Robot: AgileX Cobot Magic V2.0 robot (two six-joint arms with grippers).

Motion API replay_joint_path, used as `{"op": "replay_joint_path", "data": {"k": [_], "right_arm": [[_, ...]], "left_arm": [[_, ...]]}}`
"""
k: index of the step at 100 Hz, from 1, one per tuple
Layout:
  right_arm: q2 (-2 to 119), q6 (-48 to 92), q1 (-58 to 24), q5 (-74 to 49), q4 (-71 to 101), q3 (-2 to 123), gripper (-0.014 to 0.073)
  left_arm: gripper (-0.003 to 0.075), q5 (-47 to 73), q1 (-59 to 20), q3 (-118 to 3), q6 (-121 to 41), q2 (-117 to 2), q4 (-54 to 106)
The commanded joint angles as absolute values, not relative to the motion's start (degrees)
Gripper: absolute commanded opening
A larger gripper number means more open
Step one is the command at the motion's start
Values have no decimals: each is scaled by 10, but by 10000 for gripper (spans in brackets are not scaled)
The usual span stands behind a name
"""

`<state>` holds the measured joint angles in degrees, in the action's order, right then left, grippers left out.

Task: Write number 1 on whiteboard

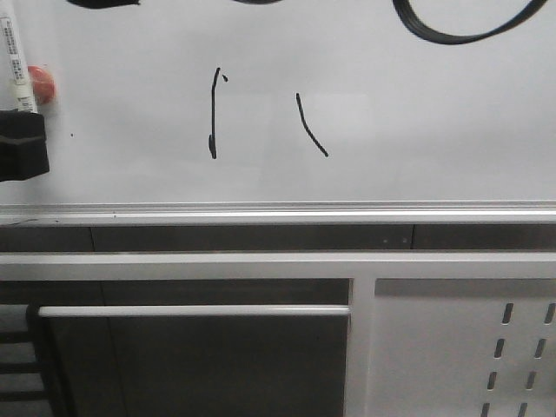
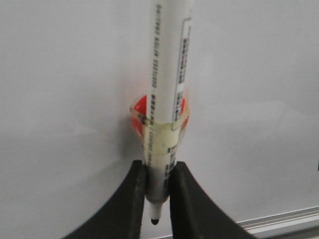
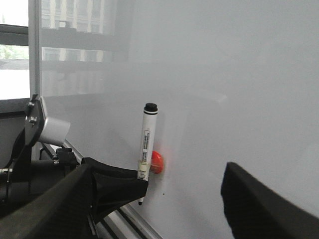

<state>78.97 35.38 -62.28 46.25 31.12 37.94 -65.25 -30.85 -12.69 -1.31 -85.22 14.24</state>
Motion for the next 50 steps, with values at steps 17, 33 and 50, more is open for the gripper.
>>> {"op": "replay_joint_path", "data": {"k": [17, 33, 50], "right_arm": [[771, 358, -623, 500, 298, 396, 493], [771, 358, -623, 500, 298, 396, 493], [771, 358, -623, 500, 298, 396, 493]], "left_arm": [[-18, -780, -307, -140, -14, -842, 158], [-18, -780, -307, -140, -14, -842, 173], [-18, -780, -307, -140, -14, -842, 178]]}}
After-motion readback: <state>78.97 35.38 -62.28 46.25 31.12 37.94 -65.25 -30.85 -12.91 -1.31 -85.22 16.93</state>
